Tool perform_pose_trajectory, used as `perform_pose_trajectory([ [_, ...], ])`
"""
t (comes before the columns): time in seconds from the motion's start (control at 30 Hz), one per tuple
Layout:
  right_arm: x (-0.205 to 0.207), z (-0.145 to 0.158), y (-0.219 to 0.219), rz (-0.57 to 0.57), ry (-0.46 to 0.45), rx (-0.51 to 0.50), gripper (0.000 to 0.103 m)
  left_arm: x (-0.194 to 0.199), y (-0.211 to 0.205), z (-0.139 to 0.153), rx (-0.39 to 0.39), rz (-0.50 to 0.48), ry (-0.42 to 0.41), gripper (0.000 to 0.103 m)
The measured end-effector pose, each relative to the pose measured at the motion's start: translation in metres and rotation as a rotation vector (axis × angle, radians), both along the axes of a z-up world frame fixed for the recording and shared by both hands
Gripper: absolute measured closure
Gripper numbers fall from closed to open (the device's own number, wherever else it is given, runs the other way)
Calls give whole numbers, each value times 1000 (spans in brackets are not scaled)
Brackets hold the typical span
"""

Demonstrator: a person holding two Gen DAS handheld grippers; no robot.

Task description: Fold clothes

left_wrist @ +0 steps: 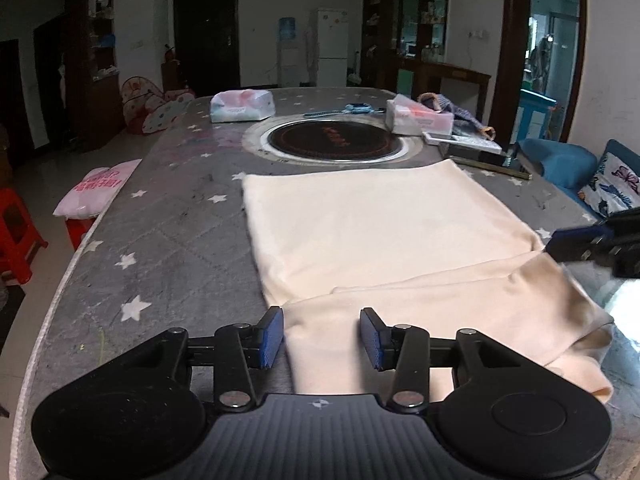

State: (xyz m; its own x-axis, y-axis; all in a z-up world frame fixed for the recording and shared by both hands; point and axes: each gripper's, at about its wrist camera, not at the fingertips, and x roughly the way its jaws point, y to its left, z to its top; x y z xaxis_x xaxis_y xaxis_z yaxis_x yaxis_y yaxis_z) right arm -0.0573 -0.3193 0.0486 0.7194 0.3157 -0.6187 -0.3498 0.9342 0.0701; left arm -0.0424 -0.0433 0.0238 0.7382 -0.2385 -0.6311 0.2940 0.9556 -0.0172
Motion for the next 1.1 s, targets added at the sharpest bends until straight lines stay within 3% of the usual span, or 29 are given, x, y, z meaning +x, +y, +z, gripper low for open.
perform_pose_trajectory([
  [0.1,4,3,-3,15,19,16,80,2,2,-2,1,0,3,57],
  [0.3,15,-20,7,55,100,-14,81,1,3,-3,-1,7,1,57],
  [0.37,13,-21,12,62,84,-40,92,3,4,-3,-4,12,3,56],
  [0.47,6,-11,22,81,24,-97,96,4,5,-4,-8,23,2,56],
  [0.6,-1,5,28,91,-62,-139,96,2,6,-4,-5,30,-6,56],
  [0.83,5,-14,19,68,12,-160,90,-1,7,2,-9,38,-12,57],
  [1.0,-16,7,27,172,-28,-164,89,-16,-4,15,-22,-19,-42,57],
  [1.1,-18,1,35,204,0,-165,86,-26,-17,16,-28,-71,-42,57],
])
